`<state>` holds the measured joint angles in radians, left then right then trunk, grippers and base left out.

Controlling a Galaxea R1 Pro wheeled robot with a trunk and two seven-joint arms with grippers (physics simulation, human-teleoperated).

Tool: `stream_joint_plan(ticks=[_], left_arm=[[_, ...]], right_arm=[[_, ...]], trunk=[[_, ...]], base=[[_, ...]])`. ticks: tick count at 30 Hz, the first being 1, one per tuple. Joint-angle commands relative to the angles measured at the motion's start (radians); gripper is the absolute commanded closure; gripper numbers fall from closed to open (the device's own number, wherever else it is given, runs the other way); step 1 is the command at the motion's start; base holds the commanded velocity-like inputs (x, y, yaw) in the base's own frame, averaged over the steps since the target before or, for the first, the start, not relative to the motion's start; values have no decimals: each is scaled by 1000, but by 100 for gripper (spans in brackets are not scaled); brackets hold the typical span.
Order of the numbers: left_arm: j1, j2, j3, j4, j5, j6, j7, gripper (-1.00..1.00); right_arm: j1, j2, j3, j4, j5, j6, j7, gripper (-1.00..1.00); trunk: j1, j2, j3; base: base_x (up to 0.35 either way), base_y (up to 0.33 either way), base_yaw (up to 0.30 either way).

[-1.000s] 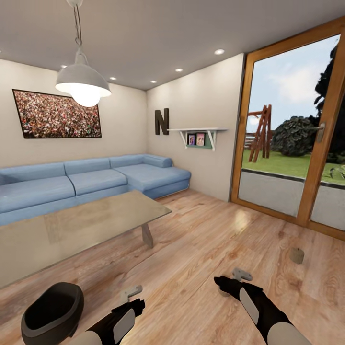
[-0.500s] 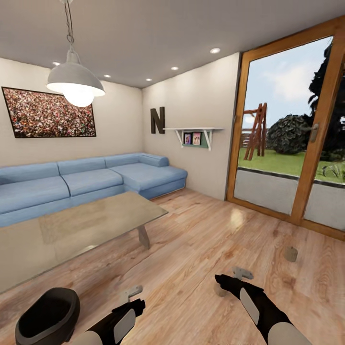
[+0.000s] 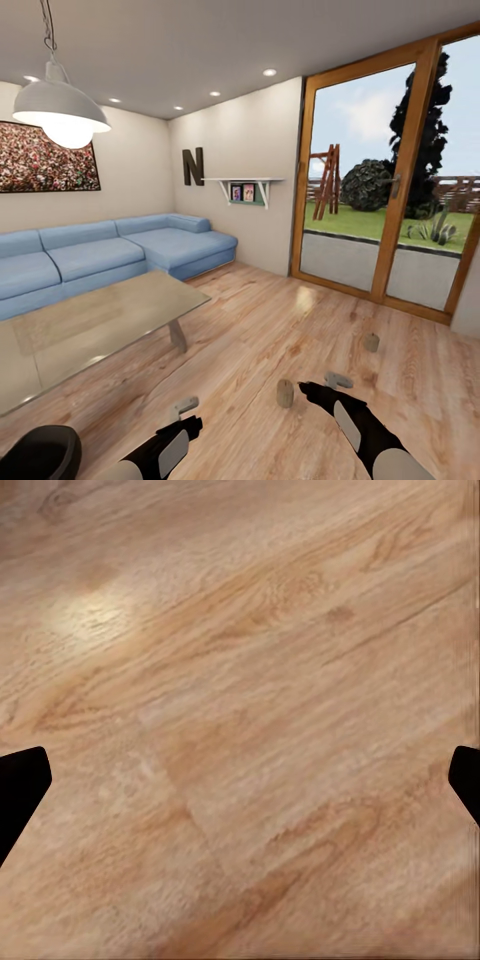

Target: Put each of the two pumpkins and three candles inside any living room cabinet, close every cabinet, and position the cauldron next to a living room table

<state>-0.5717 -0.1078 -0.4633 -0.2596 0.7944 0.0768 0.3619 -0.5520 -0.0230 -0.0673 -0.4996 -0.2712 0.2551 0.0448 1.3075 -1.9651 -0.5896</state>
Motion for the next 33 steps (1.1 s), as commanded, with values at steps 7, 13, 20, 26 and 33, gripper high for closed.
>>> stream_joint_plan(ticks=[7,13,20,26,33], left_arm=[[0,0,-9,-1,5,5,3,-100],[0,0,-9,-1,5,5,0,-100],[0,-1,-10,-2,5,5,-2,-100],[0,0,-11,-1,6,5,-3,-100],[0,0,-11,-1,5,5,-3,-100]], right_arm=[[0,-1,-5,-1,-3,6,4,-100],[0,-1,-5,-1,-3,5,6,-100],[0,-3,-5,1,-3,4,6,-100],[0,1,-4,1,-3,4,6,-100],[0,0,-5,1,-3,5,6,-100]], trunk=[[-27,49,18],[-50,91,35],[-77,140,55],[-100,182,74],[-127,231,96]], base=[[0,0,-265],[0,0,-269],[0,0,-278],[0,0,-286],[0,0,-286]])
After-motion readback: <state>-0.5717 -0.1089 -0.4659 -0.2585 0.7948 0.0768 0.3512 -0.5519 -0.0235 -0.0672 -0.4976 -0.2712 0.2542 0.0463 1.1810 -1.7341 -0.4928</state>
